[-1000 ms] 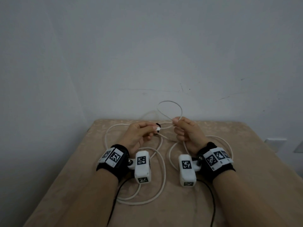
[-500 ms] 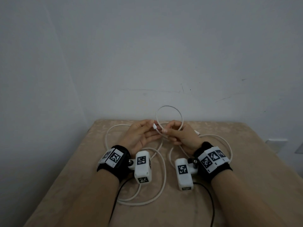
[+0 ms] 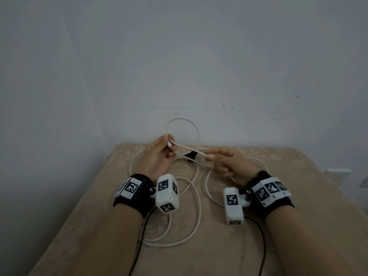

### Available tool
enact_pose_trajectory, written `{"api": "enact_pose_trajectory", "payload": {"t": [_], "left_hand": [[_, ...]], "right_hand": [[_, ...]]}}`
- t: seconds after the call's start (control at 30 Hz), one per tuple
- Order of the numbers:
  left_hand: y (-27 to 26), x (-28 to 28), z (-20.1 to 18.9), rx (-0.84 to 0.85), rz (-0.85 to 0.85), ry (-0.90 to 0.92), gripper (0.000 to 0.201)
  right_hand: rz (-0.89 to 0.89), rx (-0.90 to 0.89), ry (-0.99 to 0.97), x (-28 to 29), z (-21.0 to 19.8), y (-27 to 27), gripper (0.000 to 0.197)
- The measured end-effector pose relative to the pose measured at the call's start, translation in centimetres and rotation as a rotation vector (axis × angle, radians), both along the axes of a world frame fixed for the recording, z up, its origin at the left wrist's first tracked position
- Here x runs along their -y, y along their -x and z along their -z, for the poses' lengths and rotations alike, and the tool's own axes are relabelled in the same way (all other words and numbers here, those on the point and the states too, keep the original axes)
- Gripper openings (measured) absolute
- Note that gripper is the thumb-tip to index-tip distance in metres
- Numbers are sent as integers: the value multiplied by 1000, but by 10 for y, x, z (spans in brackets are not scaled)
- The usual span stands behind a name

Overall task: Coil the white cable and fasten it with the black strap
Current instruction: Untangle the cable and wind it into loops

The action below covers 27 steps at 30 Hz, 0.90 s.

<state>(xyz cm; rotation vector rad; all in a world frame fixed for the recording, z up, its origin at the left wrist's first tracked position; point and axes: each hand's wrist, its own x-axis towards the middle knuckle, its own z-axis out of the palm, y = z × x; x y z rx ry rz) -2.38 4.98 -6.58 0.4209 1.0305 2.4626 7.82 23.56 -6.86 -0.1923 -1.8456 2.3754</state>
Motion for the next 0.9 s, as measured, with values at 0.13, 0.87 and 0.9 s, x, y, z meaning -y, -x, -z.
{"api": "enact_pose_trajectory", "payload": {"t": [0.13,0.87,0.9], "left_hand": [[1,3,0,19,-23,-50,22],[-13,-6,2,-58,232,180,22],[-12,-7,3,-45,207,186,24]], "right_hand": [[1,-8,-84,-5,-6,-6,16],[66,18,27,11,-1,4,57],[72,0,19,12,-2,3,60]]}}
